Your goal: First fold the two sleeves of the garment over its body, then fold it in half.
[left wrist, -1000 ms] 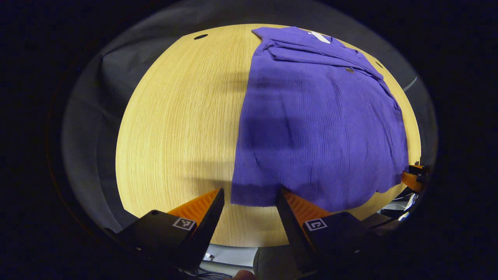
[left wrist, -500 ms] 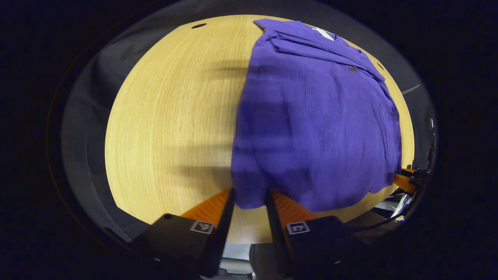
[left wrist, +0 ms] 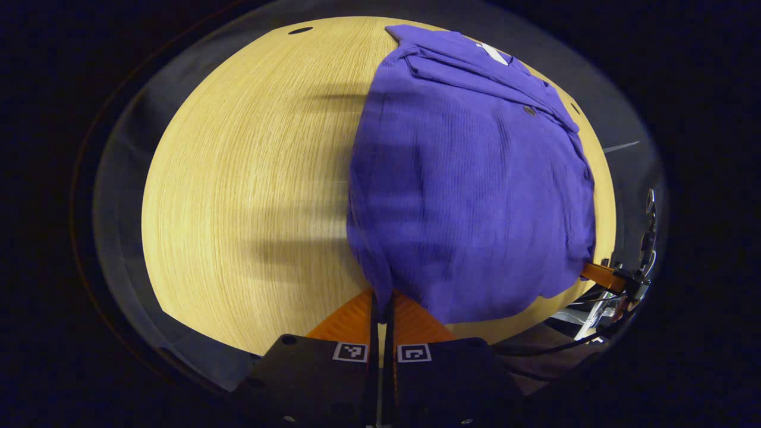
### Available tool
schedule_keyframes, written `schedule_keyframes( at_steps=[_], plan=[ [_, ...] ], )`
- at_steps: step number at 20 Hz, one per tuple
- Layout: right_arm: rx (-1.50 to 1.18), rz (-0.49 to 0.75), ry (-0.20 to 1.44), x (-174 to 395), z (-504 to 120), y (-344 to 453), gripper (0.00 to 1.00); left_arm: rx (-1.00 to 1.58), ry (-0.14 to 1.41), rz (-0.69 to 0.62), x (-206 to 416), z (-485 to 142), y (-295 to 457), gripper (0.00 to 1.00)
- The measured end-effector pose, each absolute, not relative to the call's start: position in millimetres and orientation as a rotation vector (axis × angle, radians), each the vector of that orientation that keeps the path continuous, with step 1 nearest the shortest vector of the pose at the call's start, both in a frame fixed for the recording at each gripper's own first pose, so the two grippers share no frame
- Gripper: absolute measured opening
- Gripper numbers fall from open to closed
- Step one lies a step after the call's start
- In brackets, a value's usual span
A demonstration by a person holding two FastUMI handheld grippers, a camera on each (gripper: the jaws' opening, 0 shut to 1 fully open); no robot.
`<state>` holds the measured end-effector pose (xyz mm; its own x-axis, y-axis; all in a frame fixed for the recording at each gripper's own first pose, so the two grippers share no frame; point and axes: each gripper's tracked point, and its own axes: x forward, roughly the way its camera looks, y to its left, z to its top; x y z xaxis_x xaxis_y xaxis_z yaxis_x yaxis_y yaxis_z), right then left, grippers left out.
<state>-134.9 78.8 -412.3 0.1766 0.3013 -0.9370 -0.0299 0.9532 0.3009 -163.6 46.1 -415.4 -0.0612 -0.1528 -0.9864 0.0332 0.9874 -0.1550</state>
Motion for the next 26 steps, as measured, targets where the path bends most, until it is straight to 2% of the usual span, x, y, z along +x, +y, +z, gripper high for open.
schedule_keyframes(
  at_steps=[15, 26],
  plan=[
    [0.306, 0.332, 1.133, -38, -306, 92, 0.09, -0.124, 1.417, -0.288, -60, -324, 7, 0.03],
    [0.219, 0.357, 0.95, 75, -234, 90, 0.08, -0.034, 1.241, -0.323, 83, -262, -14, 0.03]
  ],
)
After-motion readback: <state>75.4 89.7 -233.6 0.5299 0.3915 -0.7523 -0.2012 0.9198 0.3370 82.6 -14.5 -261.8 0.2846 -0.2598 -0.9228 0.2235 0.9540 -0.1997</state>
